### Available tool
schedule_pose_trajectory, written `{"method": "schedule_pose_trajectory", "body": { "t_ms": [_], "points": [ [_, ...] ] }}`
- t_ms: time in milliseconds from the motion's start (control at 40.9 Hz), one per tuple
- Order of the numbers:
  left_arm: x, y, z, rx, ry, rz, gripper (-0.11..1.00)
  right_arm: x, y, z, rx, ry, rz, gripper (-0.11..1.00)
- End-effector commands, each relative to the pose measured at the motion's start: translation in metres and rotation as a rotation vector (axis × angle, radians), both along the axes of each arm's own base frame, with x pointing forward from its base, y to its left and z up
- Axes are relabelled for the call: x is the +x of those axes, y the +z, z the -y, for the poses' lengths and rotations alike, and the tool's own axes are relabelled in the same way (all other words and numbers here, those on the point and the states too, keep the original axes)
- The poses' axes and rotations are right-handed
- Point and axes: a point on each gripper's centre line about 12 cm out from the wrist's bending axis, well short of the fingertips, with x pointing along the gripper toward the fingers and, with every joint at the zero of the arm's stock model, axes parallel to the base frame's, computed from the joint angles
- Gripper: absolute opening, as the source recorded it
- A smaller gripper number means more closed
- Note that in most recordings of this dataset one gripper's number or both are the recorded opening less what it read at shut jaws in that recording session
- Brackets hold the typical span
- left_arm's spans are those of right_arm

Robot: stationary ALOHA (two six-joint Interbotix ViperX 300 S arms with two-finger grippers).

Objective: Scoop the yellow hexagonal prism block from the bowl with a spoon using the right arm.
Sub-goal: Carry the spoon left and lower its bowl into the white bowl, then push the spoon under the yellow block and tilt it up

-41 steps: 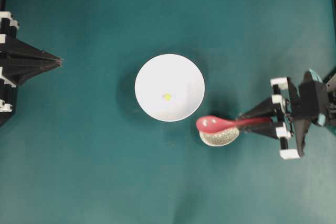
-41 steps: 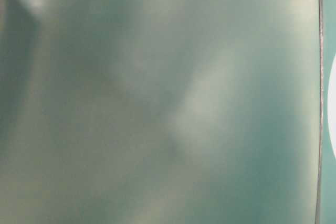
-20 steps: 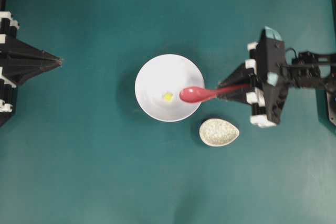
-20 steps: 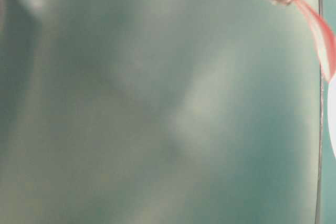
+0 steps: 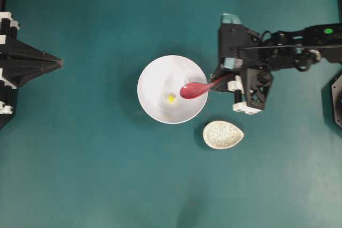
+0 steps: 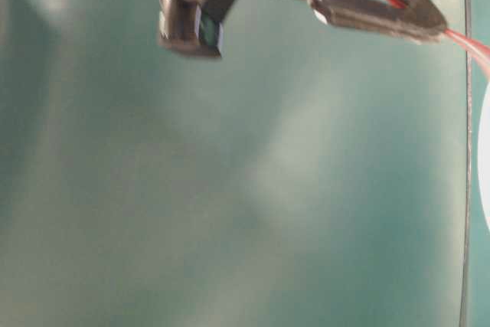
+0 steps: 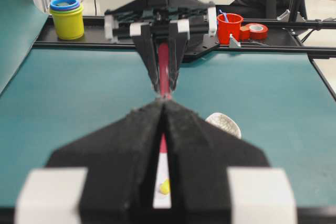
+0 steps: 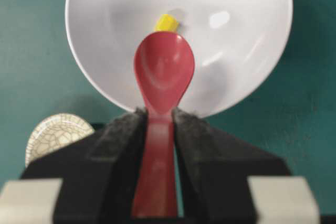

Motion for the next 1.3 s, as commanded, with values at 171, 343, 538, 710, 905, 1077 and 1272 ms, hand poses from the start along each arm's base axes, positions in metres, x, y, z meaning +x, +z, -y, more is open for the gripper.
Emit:
{"method": "schedule_pose_trajectory", "body": {
  "t_ms": [171, 343, 538, 710, 905, 1077, 1272],
  "points": [
    [0.003, 0.008, 0.0, 0.002, 0.001, 0.018, 0.0, 0.021, 0.009, 0.004, -0.019, 0.028, -0.015, 0.24],
    [0.002, 0.008, 0.0, 0.001, 0.001, 0.02, 0.0, 0.026, 0.004, 0.004, -0.015, 0.036, -0.041, 0.24],
    [0.002, 0.009, 0.0, 0.001, 0.001, 0.025, 0.0, 0.03, -0.004, 0.004, -0.009, 0.04, -0.071, 0.24],
    [0.002, 0.01, 0.0, -0.001, 0.001, 0.026, 0.0, 0.033, -0.01, 0.005, -0.007, 0.04, -0.086, 0.24],
    [0.002, 0.01, 0.0, -0.002, 0.001, 0.026, 0.0, 0.037, -0.017, 0.006, -0.004, 0.04, -0.102, 0.24],
    [0.001, 0.01, 0.0, -0.001, 0.001, 0.028, 0.0, 0.042, -0.019, 0.007, -0.006, 0.04, -0.103, 0.24],
    [0.001, 0.01, 0.0, -0.001, 0.001, 0.028, 0.0, 0.051, -0.02, 0.009, -0.015, 0.035, -0.082, 0.24]
  ]
}}
